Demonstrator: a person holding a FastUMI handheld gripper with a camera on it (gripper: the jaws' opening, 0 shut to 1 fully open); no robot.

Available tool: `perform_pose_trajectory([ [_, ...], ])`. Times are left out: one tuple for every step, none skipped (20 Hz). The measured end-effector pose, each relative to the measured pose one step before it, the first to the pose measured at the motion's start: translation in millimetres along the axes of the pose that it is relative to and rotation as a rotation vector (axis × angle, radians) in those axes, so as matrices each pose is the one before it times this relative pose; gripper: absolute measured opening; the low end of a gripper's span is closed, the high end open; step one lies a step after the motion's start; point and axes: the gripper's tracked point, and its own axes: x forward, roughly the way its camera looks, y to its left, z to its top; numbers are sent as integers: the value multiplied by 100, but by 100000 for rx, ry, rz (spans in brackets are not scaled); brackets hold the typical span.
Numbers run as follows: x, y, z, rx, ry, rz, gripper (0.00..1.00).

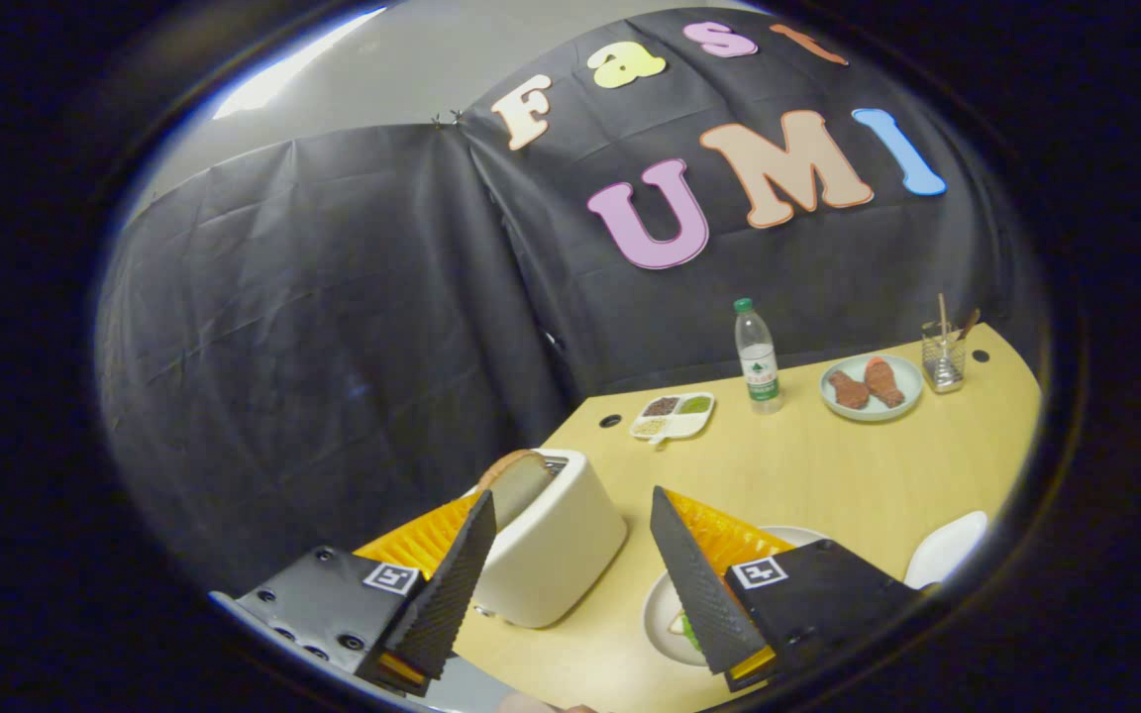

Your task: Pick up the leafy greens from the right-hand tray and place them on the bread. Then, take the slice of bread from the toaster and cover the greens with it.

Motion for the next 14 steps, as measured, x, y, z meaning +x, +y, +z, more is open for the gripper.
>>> perform_pose_trajectory([
  [683, 1004, -52, 928, 132, 1649, 98],
  [706, 923, -115, 496, 238, 1360, 98],
  [747, 837, -153, 284, 740, 948, 98],
  [844, 764, -362, 287, 654, 764, 98],
  [954, 670, -343, 575, 976, 879, 98],
  [1062, 666, -615, 969, 1497, 986, 98],
  [1032, 487, -462, 1173, 1445, 1092, 98],
  [968, 426, -383, 1261, 1191, 752, 98],
  [949, 307, -202, 1060, 1017, 370, 98],
  [789, 154, -261, 472, 690, -193, 98],
  [715, -275, -20, 385, 234, -1616, 98],
  [602, -333, -59, 544, -44, -1581, 98],
  [645, -305, -97, 878, 104, -1462, 97],
  [552, -140, -103, 1150, -58, -1092, 97],
])
